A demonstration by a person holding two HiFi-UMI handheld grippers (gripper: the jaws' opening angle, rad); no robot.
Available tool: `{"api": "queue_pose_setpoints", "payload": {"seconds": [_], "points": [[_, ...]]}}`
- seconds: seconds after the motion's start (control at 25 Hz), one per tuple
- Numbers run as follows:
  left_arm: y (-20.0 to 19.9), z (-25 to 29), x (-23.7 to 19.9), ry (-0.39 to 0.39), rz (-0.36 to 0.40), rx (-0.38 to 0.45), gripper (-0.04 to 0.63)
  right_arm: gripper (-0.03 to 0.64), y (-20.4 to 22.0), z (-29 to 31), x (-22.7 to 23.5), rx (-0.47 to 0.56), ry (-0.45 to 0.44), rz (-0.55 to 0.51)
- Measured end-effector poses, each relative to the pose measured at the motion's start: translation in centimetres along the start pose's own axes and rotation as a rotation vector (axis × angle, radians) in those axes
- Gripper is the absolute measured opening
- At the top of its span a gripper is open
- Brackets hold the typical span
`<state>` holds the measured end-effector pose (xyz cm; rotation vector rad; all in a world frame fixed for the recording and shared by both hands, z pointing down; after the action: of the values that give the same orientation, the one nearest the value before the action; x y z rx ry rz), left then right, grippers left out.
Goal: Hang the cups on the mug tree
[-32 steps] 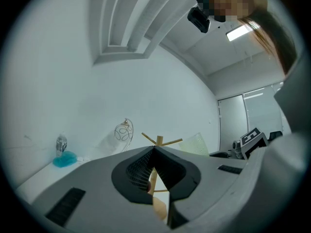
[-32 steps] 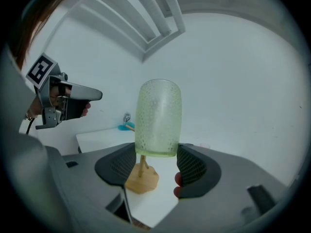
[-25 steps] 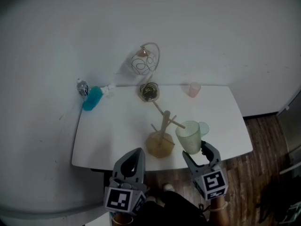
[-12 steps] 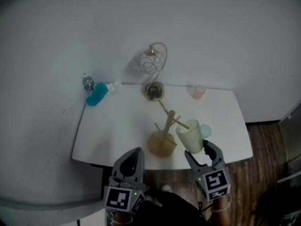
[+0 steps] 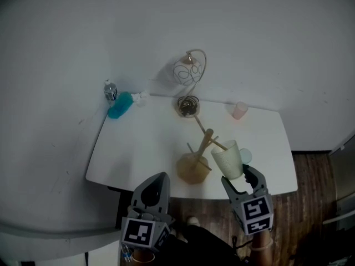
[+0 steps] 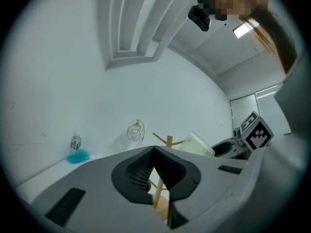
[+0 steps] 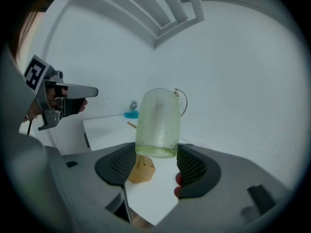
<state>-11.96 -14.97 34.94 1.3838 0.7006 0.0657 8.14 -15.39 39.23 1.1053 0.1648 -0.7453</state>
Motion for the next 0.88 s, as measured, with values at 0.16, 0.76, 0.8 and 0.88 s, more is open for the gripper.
{"api": "queue_pose_setpoints", "payload": {"seconds": [0.16, 0.76, 0.8, 0.88], "points": [[0.22, -0.21, -0.24, -0.01, 0.002, -0.008, -0.002, 0.27, -0.12, 0.06, 0.06, -0.006, -0.004, 0.0], [0.81, -0.78, -0.77, -0.041, 0.007, -0.03, 0.0, 0.267, -0.69, -0.02, 0.43, -0.004, -0.033, 0.031], [0.78, -0.8, -0.81, -0.041, 0.007, -0.03, -0.001, 0.266, -0.83, 0.0, 0.56, 0.004, -0.027, 0.03], [0.73, -0.82, -0.89, -0.041, 0.007, -0.028, -0.002, 0.265, -0.99, 0.0, 0.66, 0.01, -0.022, 0.027]]}}
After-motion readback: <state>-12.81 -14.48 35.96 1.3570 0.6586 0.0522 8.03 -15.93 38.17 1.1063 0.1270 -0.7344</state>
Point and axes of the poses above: the fingertips, and each gripper's own axes: z forward along the fingers, x to its right, y out of its underside, the point moved 1 cm from there along -z, backward along the fingers, and after that the axes turned 14 degrees about -z, right-handed, at the moved point
